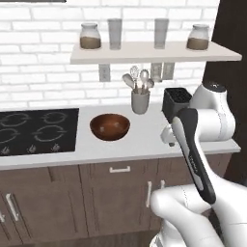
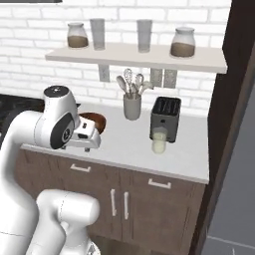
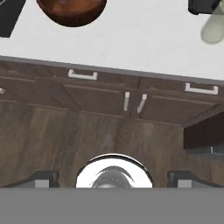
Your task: Grab a lemon wedge from the fridge and one ice cube from the ice bowl, and put them in the glass of lemonade.
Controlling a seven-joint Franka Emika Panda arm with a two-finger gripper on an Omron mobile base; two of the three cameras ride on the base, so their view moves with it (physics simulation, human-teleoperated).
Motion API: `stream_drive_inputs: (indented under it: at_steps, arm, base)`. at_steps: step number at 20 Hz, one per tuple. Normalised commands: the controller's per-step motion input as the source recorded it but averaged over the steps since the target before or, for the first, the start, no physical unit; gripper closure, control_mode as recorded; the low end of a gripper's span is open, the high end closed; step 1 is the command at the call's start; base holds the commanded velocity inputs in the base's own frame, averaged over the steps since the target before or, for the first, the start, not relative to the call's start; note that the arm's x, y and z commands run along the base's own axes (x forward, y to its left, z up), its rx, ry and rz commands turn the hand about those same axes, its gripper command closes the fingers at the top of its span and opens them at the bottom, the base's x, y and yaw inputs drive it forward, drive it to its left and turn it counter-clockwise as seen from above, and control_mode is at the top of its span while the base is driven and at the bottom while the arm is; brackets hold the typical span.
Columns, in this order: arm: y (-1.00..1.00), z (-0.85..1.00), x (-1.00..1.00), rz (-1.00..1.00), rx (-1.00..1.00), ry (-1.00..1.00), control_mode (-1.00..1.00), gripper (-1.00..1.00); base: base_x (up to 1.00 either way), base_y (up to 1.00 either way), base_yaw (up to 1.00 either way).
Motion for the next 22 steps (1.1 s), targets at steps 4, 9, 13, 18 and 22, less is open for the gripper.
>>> stream_drive_inputs:
  at_steps: [4, 9, 13, 18, 22]
  arm:
    - [0.0, 0.0, 0.0, 0.0, 0.0, 0.0, 1.0, -1.0]
    - [0.0, 0.0, 0.0, 0.0, 0.0, 0.0, 1.0, -1.0]
    - [0.0, 0.0, 0.0, 0.0, 0.0, 0.0, 1.0, -1.0]
    - [0.0, 0.0, 0.0, 0.0, 0.0, 0.0, 1.0, -1.0]
    - [0.0, 0.0, 0.0, 0.0, 0.0, 0.0, 1.0, -1.0]
  base:
    - [0.94, 0.45, -0.05]
    - [0.64, 0.01, -0.17]
    - [0.45, 0.0, -0.21]
    - [0.23, -0.01, -0.29]
    - [0.08, 0.0, -0.35]
